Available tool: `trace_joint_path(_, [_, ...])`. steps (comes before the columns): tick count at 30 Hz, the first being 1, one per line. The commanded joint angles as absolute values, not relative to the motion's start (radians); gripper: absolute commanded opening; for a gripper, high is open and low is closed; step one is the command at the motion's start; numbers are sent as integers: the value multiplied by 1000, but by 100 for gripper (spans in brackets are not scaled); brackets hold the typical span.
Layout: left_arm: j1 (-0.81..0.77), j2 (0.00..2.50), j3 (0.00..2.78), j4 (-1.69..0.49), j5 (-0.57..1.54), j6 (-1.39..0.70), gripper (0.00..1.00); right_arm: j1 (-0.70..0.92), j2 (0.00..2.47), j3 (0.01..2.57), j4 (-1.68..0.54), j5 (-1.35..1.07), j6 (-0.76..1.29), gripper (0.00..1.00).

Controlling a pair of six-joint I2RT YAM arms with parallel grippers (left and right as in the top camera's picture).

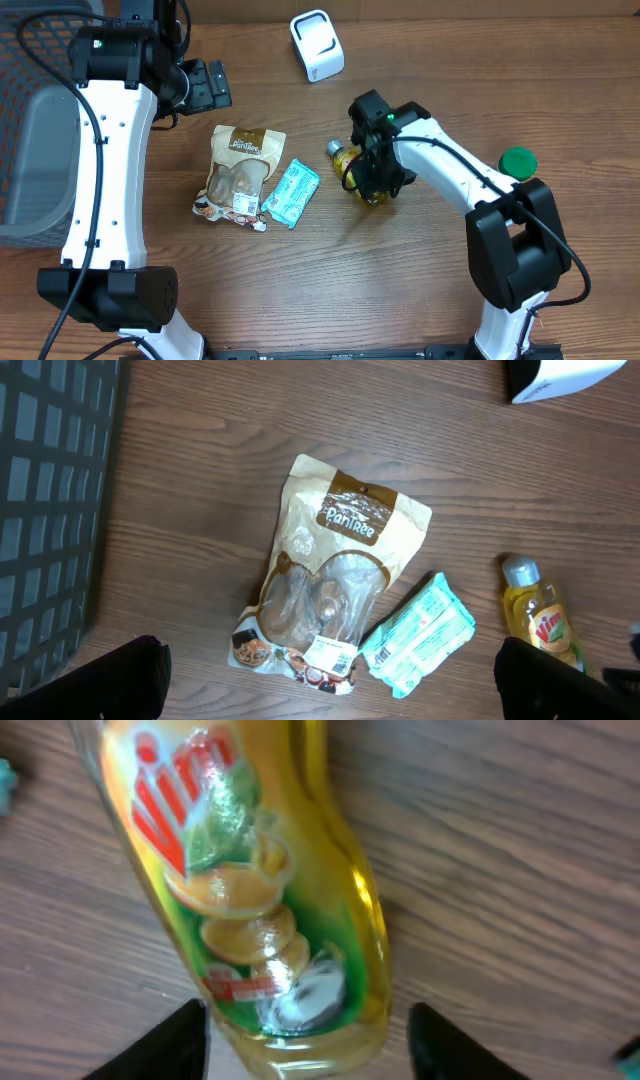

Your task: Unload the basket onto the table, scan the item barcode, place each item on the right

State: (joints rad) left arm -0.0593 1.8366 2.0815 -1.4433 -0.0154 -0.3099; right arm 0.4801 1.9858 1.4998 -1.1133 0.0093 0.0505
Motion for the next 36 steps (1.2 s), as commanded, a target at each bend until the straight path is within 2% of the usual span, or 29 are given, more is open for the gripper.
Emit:
trace_joint_path(1, [-66,1838,2096,-1439,-10,-299,100,503,1990,1555,-1111,23,52,68])
trace_joint_path(9, [-66,1838,2096,-1439,-10,-299,99,558,2009,1500,-1021,71,29,73])
trace_joint_path(16, [-66,1838,2096,-1439,-10,-299,100,556,2009,1421,-860,131,-10,73])
trace_joint_path(36, [-66,1838,2096,-1439,-10,-299,99,554,2009,1313,-723,141,-8,72])
